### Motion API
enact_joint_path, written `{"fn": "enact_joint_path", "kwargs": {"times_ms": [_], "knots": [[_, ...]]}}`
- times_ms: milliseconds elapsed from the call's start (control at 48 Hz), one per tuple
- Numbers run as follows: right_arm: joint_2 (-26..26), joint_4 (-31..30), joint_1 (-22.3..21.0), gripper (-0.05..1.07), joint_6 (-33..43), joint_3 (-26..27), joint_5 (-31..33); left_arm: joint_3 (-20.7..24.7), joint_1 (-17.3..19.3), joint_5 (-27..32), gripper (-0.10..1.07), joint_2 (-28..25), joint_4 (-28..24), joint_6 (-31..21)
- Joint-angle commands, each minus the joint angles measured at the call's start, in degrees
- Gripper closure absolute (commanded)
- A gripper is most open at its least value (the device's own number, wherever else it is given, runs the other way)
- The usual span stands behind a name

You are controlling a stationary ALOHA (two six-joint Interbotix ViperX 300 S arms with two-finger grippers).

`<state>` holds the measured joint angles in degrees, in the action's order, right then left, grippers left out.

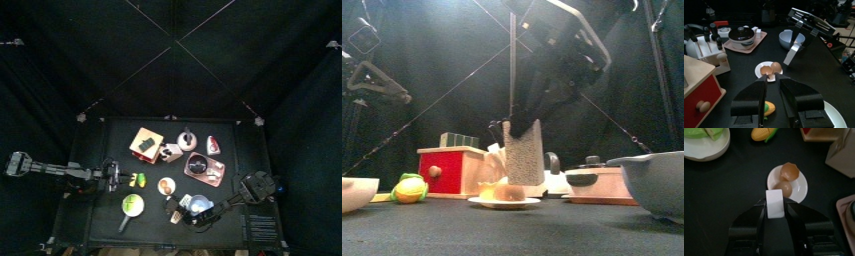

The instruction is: Place rice on table

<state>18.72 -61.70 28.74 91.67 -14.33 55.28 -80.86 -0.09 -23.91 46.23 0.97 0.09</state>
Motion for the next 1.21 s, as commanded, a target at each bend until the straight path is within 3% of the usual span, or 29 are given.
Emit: {"fn": "enact_joint_path", "kwargs": {"times_ms": [0, 250, 417, 646, 792, 938, 1188], "knots": [[1.49, -0.62, 1.23, 0.35, -4.92, 3.87, 1.67, 0.62, 0.18, -0.18, 0.34, -0.09, 0.09, 0.0], [9.84, 3.08, 4.13, 0.28, -21.88, 14.24, 14.94, 0.7, 0.18, -0.18, 0.34, -0.09, 0.26, 0.0], [11.95, 6.94, 4.48, 0.15, -24.87, 19.25, 14.77, 0.62, 0.35, -0.18, 0.34, -0.09, 0.53, 0.09], [12.48, 9.14, 5.45, 0.01, -24.17, 20.3, 13.89, 0.53, 0.44, -0.18, 0.34, -0.09, 0.53, 0.09], [11.34, 9.14, 5.54, 0.01, -23.03, 20.21, 14.41, 0.53, 0.44, -0.18, 0.34, -0.09, 0.53, 0.0], [8.88, 8.53, 4.83, 0.01, -17.23, 18.54, 14.5, 0.53, 0.44, -0.18, 0.34, -0.09, 1.14, -0.26], [0.35, -0.09, 3.34, 0.02, -3.96, 6.33, 14.24, 0.88, 0.26, 3.08, 0.34, -0.09, 8.79, -0.26]]}}
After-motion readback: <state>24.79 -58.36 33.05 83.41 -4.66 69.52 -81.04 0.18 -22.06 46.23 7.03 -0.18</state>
